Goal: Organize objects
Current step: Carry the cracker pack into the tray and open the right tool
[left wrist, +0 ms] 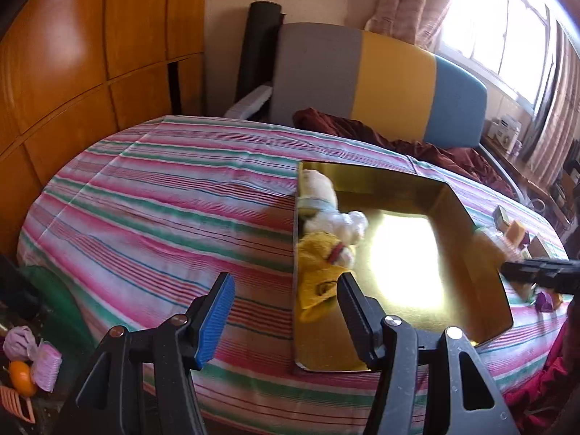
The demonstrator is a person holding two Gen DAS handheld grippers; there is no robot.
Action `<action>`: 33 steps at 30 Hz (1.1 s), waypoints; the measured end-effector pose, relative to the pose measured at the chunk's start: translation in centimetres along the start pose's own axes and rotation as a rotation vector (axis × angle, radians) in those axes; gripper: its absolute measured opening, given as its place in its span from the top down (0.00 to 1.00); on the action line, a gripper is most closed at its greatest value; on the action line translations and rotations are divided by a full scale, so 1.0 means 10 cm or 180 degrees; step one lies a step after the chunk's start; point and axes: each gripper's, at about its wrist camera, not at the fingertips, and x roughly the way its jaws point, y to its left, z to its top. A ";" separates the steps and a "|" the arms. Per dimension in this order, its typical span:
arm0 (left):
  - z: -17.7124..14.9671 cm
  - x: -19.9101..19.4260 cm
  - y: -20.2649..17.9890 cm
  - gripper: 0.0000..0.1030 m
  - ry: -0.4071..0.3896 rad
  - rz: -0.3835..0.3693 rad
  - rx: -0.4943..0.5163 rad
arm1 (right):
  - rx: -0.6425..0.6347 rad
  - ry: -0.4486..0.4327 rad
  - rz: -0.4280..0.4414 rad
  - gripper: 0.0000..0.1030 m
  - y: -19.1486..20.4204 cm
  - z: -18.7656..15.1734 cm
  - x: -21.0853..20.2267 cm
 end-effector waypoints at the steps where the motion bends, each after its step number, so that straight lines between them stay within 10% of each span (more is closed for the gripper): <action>1: 0.00 -0.01 0.05 0.42 -0.0011 0.0014 -0.0046 | -0.0037 0.0049 0.0048 0.55 0.11 0.02 0.12; 13: -0.07 0.09 0.21 0.42 0.0027 -0.0009 -0.0240 | 0.0247 0.0637 0.0863 0.39 0.78 0.01 1.33; 33: -0.19 0.01 -0.59 0.42 -0.0002 -0.0236 0.0478 | 0.0030 -0.0053 -0.0102 0.24 0.03 -0.23 0.28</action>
